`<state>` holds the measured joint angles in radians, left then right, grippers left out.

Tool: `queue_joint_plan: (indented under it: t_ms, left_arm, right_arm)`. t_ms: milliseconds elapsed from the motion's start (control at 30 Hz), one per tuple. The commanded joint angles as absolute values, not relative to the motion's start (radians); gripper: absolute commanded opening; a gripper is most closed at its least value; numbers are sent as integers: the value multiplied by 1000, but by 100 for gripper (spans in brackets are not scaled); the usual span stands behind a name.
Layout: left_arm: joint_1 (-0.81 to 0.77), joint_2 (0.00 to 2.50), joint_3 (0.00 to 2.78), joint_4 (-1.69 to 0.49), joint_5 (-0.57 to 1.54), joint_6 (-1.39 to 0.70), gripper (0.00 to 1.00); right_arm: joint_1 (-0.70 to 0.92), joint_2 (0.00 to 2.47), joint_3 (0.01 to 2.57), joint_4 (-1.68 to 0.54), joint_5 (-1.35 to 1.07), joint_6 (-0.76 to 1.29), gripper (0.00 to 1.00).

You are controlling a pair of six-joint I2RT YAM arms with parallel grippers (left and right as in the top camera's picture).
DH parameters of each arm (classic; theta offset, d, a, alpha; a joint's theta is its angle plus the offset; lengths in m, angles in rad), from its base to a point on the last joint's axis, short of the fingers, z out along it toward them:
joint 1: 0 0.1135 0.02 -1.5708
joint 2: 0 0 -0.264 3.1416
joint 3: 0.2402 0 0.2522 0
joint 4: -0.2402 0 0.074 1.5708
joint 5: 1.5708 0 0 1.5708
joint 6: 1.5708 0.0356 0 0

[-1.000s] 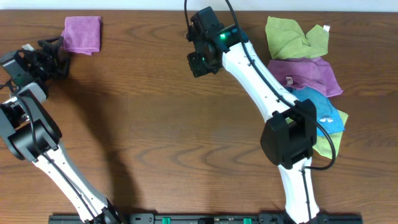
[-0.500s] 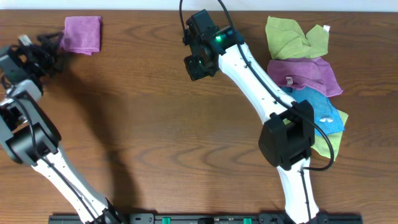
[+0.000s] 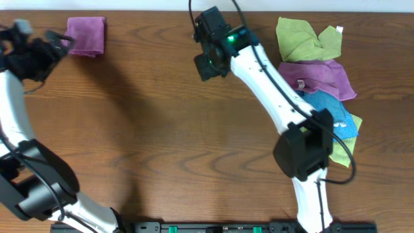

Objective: Fold the cloth

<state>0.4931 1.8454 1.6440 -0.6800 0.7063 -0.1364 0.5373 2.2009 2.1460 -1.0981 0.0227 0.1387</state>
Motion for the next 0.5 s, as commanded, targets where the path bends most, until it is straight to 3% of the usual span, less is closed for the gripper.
queue_joint_plan:
  t_ms: [0,267,467]
  left_arm:
    - [365,1800,1639,-752,531,75,96]
    - [67,1633,1639,-813,347,66,96]
    - [-57,1396,1639,-857,234,67,95]
  right_arm:
    - [542,2069,2164,-1097,179,145,99]
    - [535,1877,2164,-1293,356,121,99]
    - [529,1716,2164,-1424,351,108,99]
